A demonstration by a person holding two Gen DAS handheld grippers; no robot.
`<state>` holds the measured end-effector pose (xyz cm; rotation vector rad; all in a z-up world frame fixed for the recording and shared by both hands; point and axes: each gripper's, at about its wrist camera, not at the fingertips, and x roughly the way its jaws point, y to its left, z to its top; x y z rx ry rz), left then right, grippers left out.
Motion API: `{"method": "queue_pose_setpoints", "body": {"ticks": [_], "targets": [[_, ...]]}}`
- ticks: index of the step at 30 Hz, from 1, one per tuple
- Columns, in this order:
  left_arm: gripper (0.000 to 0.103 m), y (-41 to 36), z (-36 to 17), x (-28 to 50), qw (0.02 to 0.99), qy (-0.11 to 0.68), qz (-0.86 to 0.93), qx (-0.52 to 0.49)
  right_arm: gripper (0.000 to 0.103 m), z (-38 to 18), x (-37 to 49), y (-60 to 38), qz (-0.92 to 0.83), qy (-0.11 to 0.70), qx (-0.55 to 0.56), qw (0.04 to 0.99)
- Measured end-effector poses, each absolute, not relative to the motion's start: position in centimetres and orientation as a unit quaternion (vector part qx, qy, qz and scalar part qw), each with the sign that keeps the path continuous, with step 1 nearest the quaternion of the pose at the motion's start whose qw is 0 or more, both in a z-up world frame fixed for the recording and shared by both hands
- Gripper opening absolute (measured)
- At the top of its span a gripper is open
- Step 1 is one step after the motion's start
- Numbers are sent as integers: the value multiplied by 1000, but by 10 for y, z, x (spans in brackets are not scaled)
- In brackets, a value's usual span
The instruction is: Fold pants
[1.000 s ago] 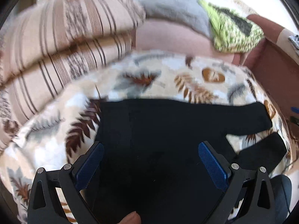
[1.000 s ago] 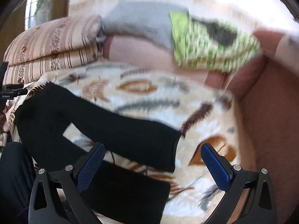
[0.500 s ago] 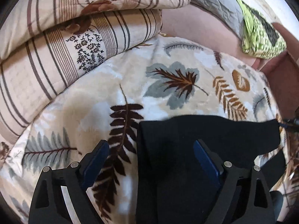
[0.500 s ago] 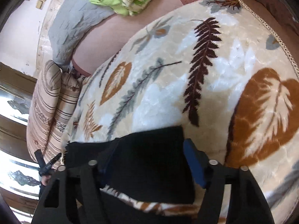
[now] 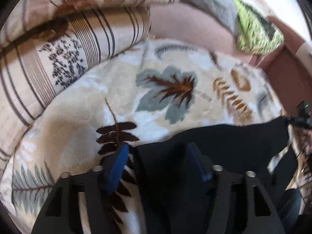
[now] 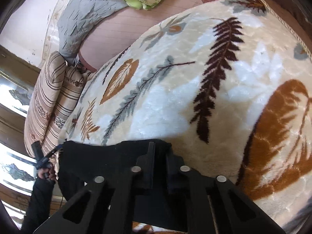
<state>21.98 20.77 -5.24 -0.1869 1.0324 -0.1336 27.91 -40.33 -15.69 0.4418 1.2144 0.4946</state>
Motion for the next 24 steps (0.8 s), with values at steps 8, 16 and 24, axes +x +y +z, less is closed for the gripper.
{"method": "queue_pose_setpoints", "body": {"ticks": [8, 16, 24], "targets": [[50, 201, -66, 236, 858, 503, -82, -73, 7, -152, 277, -398, 231, 554, 182, 779], [10, 193, -51, 218, 873, 479, -82, -48, 6, -148, 274, -394, 224, 545, 169, 790], [9, 175, -8, 176, 895, 441, -70, 1, 5, -119, 252, -382, 226, 514, 101, 821]]}}
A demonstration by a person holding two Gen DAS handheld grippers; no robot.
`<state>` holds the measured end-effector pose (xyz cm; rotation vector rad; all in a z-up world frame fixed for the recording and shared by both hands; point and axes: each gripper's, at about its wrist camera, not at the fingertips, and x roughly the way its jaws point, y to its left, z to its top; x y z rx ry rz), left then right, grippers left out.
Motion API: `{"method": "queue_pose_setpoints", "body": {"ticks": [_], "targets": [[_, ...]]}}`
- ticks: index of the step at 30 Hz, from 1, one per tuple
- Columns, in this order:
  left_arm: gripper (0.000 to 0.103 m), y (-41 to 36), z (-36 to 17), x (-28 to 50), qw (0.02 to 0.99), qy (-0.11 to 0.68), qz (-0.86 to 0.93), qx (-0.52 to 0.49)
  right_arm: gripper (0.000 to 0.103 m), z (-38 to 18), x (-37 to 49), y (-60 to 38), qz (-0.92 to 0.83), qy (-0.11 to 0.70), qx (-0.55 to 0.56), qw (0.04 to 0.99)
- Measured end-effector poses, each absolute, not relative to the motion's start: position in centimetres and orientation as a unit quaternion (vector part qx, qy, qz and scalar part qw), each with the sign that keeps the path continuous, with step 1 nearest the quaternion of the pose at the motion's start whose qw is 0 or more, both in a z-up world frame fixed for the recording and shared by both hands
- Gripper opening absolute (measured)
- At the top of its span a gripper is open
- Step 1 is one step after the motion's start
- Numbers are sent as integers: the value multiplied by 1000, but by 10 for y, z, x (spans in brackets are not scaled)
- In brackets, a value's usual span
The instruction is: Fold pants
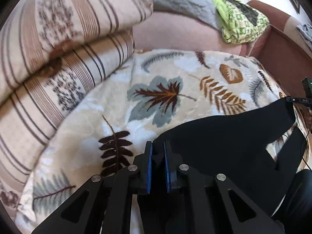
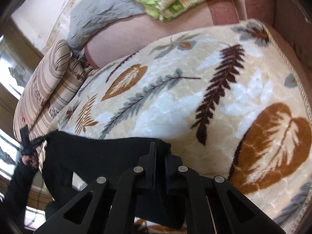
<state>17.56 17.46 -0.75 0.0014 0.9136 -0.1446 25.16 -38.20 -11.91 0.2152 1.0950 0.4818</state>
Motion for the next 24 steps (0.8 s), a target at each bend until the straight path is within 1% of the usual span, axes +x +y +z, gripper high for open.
{"method": "queue_pose_setpoints", "body": {"ticks": [5, 8, 10, 15, 19, 21, 22, 23, 24], "targets": [[9, 159, 24, 113, 917, 393, -62, 39, 5, -97, 215, -375, 260, 497, 45, 827], [9, 153, 29, 72, 923, 374, -51, 68, 5, -86, 182, -374, 282, 482, 18, 829], [9, 152, 30, 47, 925, 371, -53, 70, 5, -81, 160, -375, 290, 476, -2, 830], [9, 156, 26, -30, 928, 361, -71, 54, 5, -78, 101, -381, 305, 474, -44, 825], [10, 159, 2, -73, 916, 389, -95, 34, 5, -95, 65, -387, 307, 494, -63, 811], [13, 165, -5, -86, 915, 394, -87, 17, 5, -109, 56, -390, 308, 506, -61, 804], [18, 170, -6, -92, 916, 392, -81, 3, 5, -115, 52, -391, 308, 509, -61, 801], [27, 175, -5, -94, 918, 390, -72, -8, 5, -118, 49, -392, 307, 508, -62, 802], [33, 184, -4, -98, 921, 387, -50, -24, 6, -119, 46, -393, 304, 502, -62, 808]]}}
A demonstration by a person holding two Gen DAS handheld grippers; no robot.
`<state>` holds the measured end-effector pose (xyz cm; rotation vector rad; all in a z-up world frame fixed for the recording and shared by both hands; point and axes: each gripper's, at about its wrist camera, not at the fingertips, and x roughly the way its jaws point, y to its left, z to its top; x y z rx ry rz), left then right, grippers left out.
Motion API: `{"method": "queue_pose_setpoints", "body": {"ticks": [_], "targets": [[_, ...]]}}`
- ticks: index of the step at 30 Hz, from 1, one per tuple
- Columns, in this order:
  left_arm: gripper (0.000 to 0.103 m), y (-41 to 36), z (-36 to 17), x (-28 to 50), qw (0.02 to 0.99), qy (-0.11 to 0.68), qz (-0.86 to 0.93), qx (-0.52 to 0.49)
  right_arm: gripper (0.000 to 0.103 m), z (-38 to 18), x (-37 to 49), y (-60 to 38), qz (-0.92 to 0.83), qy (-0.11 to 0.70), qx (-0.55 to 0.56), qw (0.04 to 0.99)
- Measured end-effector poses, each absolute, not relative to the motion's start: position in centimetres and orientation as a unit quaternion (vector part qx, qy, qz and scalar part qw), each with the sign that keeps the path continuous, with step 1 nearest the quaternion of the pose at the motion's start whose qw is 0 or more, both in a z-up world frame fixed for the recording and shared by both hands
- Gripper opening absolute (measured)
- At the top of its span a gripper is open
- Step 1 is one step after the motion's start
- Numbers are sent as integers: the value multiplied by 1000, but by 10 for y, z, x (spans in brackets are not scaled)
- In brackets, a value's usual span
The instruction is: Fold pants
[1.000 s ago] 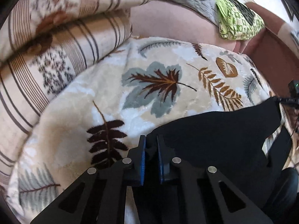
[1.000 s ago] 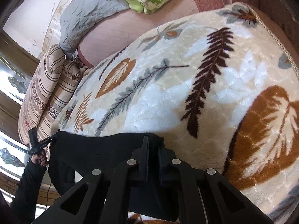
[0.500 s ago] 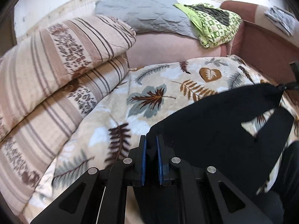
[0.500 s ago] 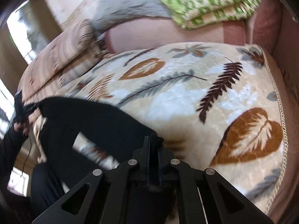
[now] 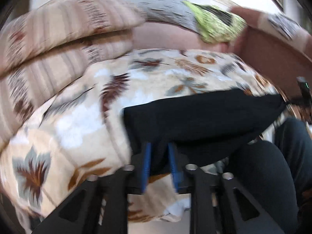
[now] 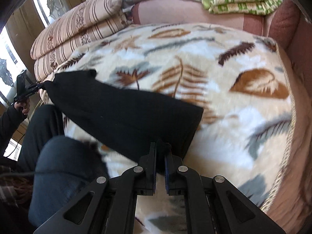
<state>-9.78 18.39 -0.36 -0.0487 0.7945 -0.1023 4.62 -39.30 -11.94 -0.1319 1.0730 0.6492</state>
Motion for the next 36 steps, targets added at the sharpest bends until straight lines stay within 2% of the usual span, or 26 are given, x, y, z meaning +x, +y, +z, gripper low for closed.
{"method": "queue_pose_setpoints", "body": {"ticks": [1, 4, 6, 11, 15, 18, 19, 20, 22, 23, 25, 29, 34, 36], "targets": [[39, 191, -1, -101, 923, 381, -33, -37, 7, -119, 44, -394, 300, 496, -59, 812], [36, 209, 13, -125, 932, 353, 13, -79, 19, -118, 39, -403, 286, 495, -61, 818], [35, 211, 28, -141, 939, 330, 20, -97, 38, -117, 32, -413, 265, 501, -72, 821], [36, 169, 53, -149, 944, 303, -50, -118, 39, -93, 19, -438, 219, 479, -60, 848], [36, 116, 28, -141, 921, 347, -137, -115, 39, -67, 10, -425, 238, 437, -9, 867], [35, 103, -4, -136, 910, 391, -114, -82, 39, -66, 4, -401, 249, 427, -12, 869], [28, 107, -10, -132, 909, 398, -100, -78, 39, -72, 6, -391, 250, 436, -17, 864], [17, 112, -20, -131, 908, 406, -76, -72, 39, -81, 8, -384, 253, 448, -19, 857], [7, 122, -28, -132, 914, 396, -54, -73, 39, -99, 14, -372, 241, 463, -36, 852], [6, 125, -31, -131, 916, 392, -48, -74, 39, -113, 19, -370, 224, 478, -43, 848], [6, 131, -33, -131, 921, 377, -46, -83, 38, -141, 34, -374, 215, 503, -21, 837], [6, 135, -36, -124, 925, 360, -40, -113, 35, -145, 52, -376, 222, 463, -12, 858], [5, 129, -37, -122, 916, 378, -40, -125, 37, -133, 58, -373, 224, 473, -20, 852], [13, 125, -24, -124, 916, 378, -53, -122, 38, -118, 51, -376, 216, 469, -26, 856]]}}
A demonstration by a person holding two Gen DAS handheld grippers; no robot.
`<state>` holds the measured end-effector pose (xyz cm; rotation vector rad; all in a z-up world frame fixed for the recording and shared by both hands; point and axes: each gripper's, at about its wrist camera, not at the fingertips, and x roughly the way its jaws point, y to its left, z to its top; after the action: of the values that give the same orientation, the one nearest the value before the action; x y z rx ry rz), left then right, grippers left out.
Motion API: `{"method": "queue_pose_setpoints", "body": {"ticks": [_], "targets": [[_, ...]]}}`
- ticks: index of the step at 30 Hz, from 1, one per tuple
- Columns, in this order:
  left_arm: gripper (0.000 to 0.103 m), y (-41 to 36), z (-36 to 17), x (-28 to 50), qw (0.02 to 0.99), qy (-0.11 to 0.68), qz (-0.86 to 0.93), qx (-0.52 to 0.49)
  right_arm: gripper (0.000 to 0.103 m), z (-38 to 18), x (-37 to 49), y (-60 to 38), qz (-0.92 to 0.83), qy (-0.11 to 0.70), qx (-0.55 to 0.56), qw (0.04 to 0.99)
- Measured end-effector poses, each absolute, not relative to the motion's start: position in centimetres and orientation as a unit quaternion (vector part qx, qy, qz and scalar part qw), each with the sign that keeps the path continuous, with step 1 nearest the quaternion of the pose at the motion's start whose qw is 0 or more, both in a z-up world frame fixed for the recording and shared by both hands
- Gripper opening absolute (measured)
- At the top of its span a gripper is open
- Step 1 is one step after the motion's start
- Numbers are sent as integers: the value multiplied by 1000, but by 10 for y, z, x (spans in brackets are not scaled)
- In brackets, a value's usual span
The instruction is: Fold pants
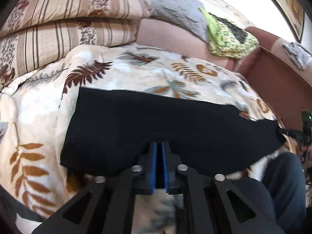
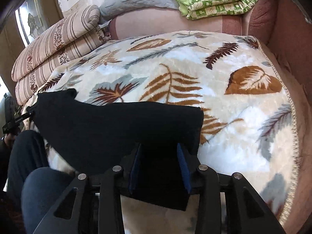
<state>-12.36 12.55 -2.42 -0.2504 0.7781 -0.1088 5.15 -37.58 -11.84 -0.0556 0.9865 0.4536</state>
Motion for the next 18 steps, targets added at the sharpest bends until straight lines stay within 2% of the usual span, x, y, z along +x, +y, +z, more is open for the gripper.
{"method": "queue_pose_setpoints", "body": {"ticks": [5, 7, 10, 12, 18], "targets": [[42, 121, 26, -119, 932, 329, -73, -129, 45, -93, 55, -370, 220, 448, -8, 867], [44, 119, 34, -99, 936, 323, -60, -128, 44, -103, 66, -357, 213, 463, -21, 860], [43, 125, 1, -57, 914, 386, -23, -123, 44, -142, 94, -346, 172, 516, -31, 839], [30, 131, -32, -34, 884, 451, 13, -119, 45, -147, 104, -346, 170, 492, -17, 854], [33, 131, -40, -22, 887, 450, 40, -98, 52, -155, 115, -340, 160, 480, -12, 863]]}}
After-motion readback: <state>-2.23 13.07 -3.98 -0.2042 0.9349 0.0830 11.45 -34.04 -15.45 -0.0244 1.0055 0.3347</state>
